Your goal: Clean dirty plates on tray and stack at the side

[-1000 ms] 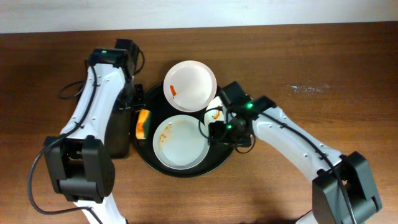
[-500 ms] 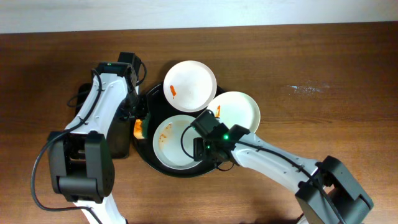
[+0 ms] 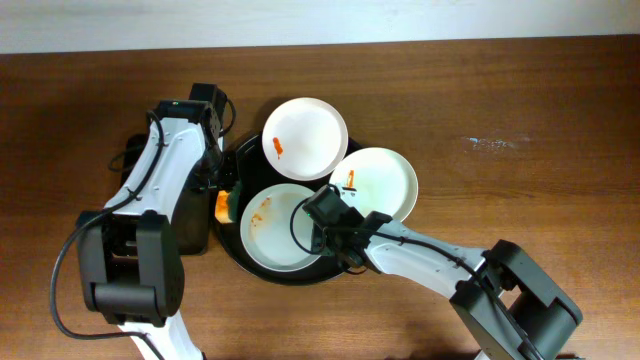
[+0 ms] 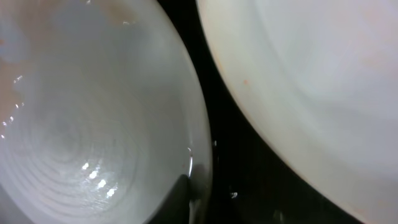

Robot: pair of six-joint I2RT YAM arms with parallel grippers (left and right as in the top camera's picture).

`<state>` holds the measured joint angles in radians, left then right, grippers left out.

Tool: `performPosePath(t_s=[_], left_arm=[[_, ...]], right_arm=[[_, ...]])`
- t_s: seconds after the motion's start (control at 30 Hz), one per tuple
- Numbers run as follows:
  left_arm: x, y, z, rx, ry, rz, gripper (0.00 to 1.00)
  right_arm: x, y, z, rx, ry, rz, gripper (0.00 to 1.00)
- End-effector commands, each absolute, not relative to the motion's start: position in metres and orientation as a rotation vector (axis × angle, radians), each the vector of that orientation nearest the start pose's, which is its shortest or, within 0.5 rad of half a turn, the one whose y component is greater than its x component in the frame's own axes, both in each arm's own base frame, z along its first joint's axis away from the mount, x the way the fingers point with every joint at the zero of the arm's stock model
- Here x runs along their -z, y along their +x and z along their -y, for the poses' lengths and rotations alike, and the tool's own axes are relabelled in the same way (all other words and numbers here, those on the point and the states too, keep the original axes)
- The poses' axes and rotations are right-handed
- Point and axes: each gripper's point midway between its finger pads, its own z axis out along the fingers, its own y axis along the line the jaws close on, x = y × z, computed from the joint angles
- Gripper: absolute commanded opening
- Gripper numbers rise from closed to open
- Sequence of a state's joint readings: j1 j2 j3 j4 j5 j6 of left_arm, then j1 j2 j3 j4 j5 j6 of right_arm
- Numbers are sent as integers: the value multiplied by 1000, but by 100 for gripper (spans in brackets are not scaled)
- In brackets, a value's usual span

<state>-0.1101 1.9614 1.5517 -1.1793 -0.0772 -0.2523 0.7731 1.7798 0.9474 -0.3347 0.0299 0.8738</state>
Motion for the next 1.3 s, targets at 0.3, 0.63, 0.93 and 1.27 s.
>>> performPosePath(t_s=[0.3,0.63,0.93,1.27], left_arm=[[-95,370,55,76,-159,-3055,39],[-59,355,80,-78,-66,-3048,28],[-49,362,38,-320,-134,-2978,28],[-50,367,30,-298,-179,-2966,43]], right_arm=[[-58,295,-260,-225,62,-2797,4],[-90,277,-251,-217,11,-2846,4],[-89,274,-250,-212,8,-2861,4],[-89,274,-248,-206,9,-2865,4]])
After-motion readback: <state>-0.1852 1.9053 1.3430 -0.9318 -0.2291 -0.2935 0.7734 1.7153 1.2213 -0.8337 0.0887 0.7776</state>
